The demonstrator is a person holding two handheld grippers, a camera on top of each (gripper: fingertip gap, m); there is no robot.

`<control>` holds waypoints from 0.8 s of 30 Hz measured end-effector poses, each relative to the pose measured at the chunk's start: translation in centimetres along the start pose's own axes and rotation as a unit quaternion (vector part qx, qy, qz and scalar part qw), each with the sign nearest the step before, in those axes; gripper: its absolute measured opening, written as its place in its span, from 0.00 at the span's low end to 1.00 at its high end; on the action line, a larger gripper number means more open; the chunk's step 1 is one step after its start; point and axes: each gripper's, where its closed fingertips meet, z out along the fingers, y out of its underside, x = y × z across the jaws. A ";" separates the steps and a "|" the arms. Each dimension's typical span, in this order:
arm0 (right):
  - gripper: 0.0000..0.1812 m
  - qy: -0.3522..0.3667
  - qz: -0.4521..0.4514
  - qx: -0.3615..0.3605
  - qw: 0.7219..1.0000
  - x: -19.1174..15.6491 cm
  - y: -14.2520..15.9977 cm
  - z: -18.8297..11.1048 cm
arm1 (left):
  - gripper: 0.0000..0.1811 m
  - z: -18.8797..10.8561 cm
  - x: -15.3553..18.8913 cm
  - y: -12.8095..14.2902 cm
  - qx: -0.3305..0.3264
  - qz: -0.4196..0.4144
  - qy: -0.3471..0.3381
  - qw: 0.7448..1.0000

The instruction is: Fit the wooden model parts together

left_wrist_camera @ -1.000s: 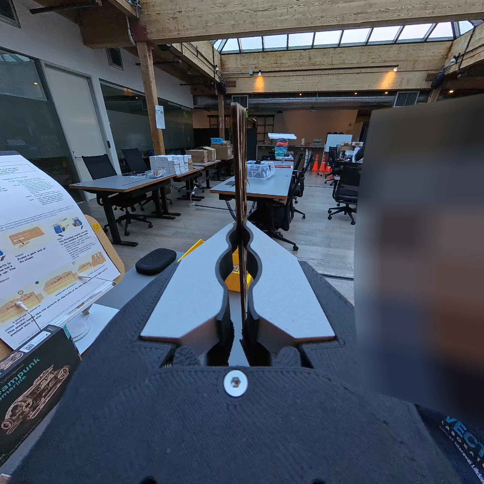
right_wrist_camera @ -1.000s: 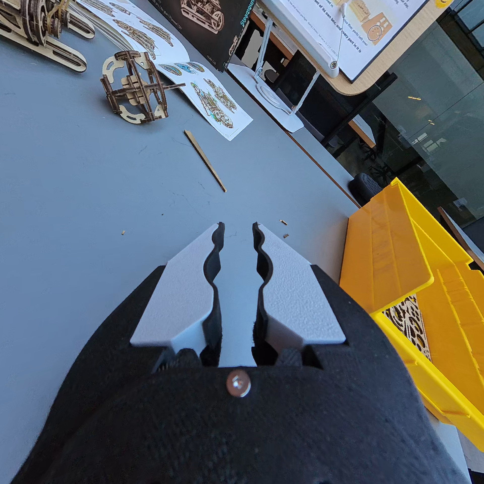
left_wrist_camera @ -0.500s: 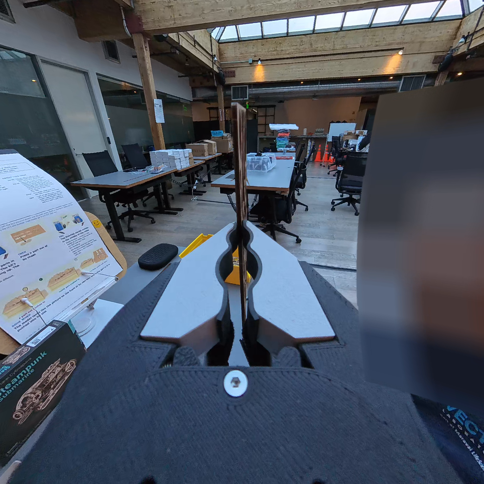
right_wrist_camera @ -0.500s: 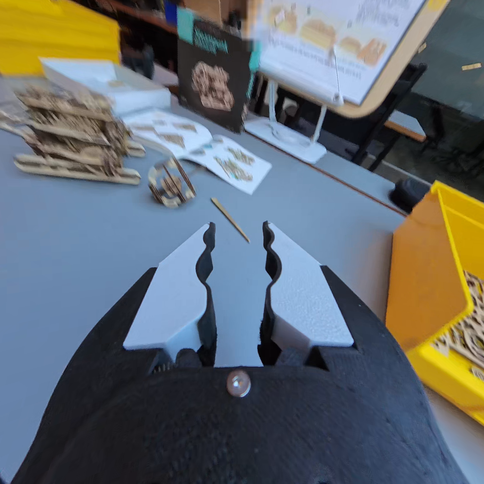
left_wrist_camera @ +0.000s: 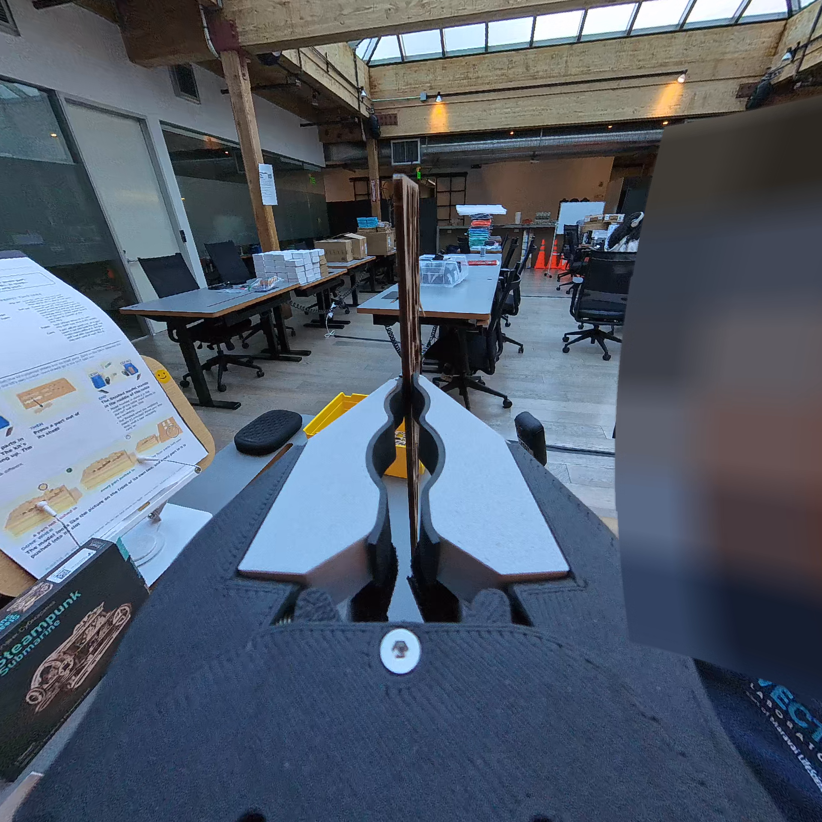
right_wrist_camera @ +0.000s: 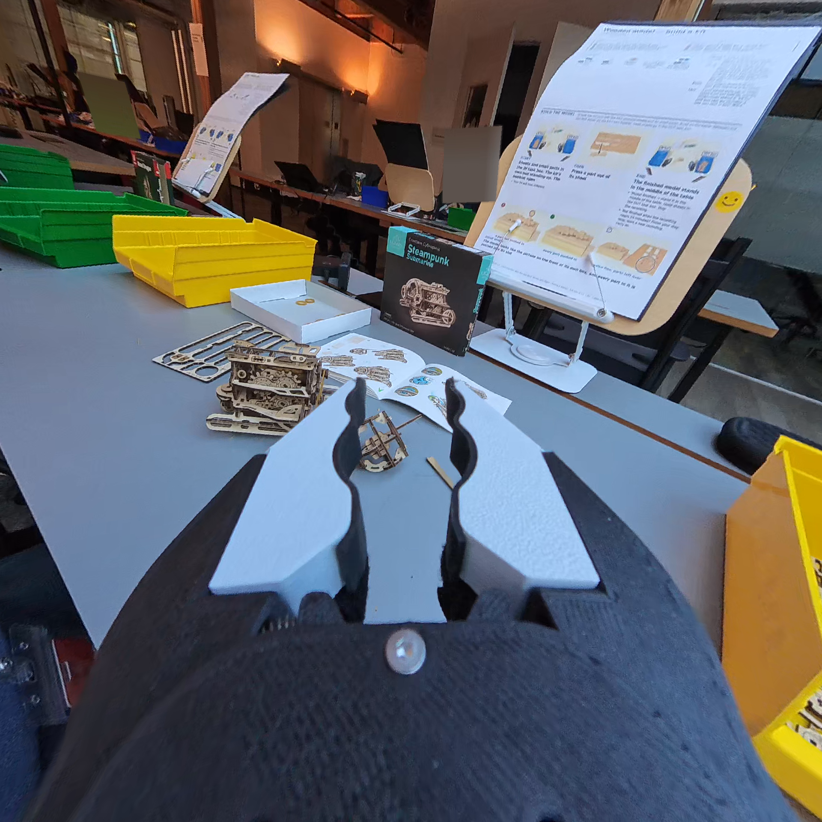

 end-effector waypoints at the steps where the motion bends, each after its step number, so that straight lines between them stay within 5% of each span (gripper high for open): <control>1: 0.19 0.000 0.003 -0.001 1.000 0.1 0.2 -0.1 | 0.00 -0.1 0.0 0.0 0.001 0.000 0.000 1.000; 24: 0.16 0.007 0.081 -0.042 0.996 2.0 6.4 -1.4 | 0.00 0.3 2.0 -0.8 -0.018 0.025 0.004 1.000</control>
